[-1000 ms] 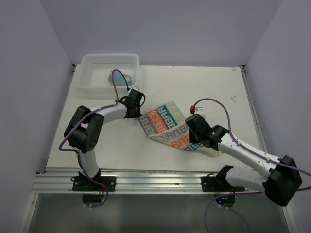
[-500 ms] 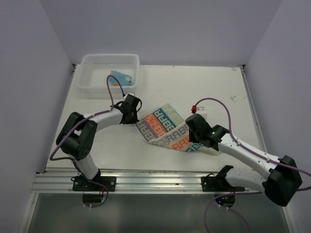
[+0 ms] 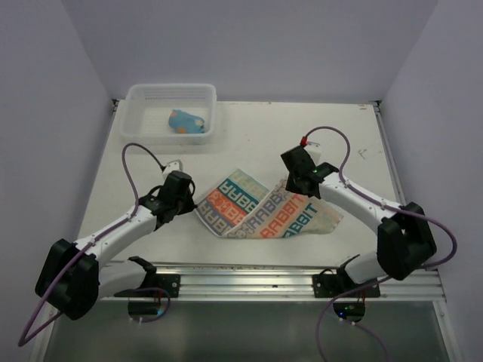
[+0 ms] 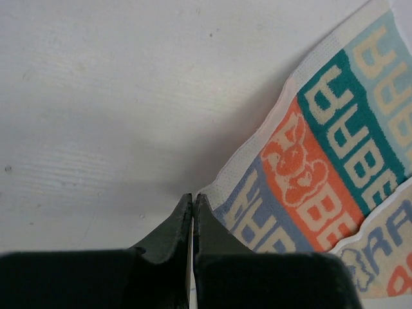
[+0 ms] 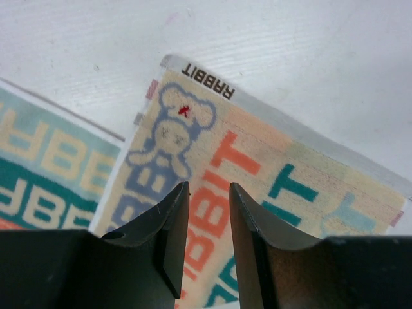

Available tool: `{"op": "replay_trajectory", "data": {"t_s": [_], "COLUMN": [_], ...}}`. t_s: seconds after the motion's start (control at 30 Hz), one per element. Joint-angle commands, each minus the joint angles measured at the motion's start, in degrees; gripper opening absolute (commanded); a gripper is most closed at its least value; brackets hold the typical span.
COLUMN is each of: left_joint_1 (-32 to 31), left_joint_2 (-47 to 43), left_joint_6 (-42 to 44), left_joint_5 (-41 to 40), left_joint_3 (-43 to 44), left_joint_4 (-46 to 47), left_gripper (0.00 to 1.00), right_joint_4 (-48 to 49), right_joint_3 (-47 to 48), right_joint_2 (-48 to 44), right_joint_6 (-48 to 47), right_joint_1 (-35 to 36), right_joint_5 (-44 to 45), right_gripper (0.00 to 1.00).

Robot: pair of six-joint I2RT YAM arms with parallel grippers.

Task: Roll the towels
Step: Flatten the towel

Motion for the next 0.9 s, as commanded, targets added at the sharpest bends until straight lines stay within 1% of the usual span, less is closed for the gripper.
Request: {"op": "replay_trajectory", "data": {"t_s": [0.0,0.07,0.27,0.4,0.43,0.63,0.87], "left_joint_1": [-0.34,-0.34,-0.34,-0.34,-0.34,-0.34,-0.34], "left_joint_2": [-3.15,-4.64,-7.72,-8.08,-8.08,-8.25,-8.78], "left_joint_6": [-2.57,-2.66,-1.78,-0.46,-0.29,0.24,0.24], "left_joint_5": [1.03,1.03,1.38,1.47,1.47,2.44,3.40], "left_joint_3": [-2.90,-4.21,-6.50,-7.29,-7.38,-8.70,-9.93], "left_joint_4": [0.48,-0.22,-0.13,0.22,0.22,1.01,1.53], "left_gripper": [0.00,0.00,0.00,0.00,0.00,0.00,0.00], "right_joint_4": [2.69,2.87,2.34,1.29,0.68,-0.47,0.14], "right_joint_3": [6.10,9.17,15.50,19.63,21.21,23.95,23.95], "right_joint_2": [7.23,12.14,19.72,25.78,26.75,30.71,33.53], "right_joint_6": [1.53,1.44,0.65,-0.76,-0.76,-0.76,-0.32], "right_joint_1": [-0.15,-0.15,-0.14,-0.23,-0.23,-0.23,-1.20], "right_joint_5": [1.22,0.43,1.30,2.18,2.27,4.46,4.03], "right_gripper": [0.36,0.36,0.36,0.36,0.36,0.37,0.36]}}
